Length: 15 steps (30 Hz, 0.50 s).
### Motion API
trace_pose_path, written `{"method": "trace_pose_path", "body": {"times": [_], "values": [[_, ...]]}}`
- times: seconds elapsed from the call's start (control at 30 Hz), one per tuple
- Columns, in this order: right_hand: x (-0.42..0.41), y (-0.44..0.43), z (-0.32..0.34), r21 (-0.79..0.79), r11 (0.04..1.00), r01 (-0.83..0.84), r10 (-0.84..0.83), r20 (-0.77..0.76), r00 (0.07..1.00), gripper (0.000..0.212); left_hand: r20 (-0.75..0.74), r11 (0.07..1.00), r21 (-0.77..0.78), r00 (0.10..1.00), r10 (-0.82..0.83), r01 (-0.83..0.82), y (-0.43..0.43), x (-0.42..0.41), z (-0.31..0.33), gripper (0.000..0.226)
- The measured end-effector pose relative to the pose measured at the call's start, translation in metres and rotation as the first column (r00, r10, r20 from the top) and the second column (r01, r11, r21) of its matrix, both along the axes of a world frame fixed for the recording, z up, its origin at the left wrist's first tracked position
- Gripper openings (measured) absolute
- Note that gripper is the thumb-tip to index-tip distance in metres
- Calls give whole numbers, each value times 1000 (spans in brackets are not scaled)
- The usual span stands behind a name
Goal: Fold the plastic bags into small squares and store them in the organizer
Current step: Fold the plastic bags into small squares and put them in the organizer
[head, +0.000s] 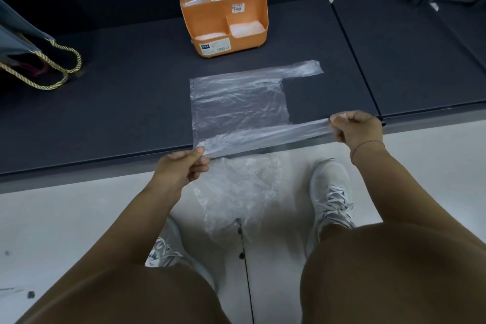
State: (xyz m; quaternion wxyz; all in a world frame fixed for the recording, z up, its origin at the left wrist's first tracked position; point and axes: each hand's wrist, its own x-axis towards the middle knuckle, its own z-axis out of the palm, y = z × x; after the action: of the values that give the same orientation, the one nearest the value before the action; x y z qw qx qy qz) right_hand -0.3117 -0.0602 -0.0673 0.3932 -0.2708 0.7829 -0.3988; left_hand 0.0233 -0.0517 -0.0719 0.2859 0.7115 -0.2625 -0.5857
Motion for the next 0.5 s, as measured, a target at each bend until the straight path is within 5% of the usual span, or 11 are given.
{"method": "trace_pose_path", "body": {"times": [0.2, 0.27, 0.33, 0.43, 0.5], "values": [[-11, -6, 4, 67, 998, -20, 23, -42, 999, 12, 126, 998, -58, 991, -32, 39, 1, 7, 4, 6], [-14, -4, 8, 90, 994, -69, 68, 8, 998, 6, 281, 974, -169, 954, -101, 153, 6, 9, 6, 20], [-17, -4, 12, 133, 981, -141, 143, -2, 990, 16, 548, 853, -314, 813, -197, 417, 9, 12, 10, 39], [-18, -12, 15, 245, 950, -195, 300, -541, 786, 24, 776, 577, -315, 555, -300, 753, -3, 9, 8, 66], [8, -27, 20, 67, 943, -326, 273, -717, 641, 29, 836, 510, -271, 462, -297, 816, -26, -2, 0, 71]]}}
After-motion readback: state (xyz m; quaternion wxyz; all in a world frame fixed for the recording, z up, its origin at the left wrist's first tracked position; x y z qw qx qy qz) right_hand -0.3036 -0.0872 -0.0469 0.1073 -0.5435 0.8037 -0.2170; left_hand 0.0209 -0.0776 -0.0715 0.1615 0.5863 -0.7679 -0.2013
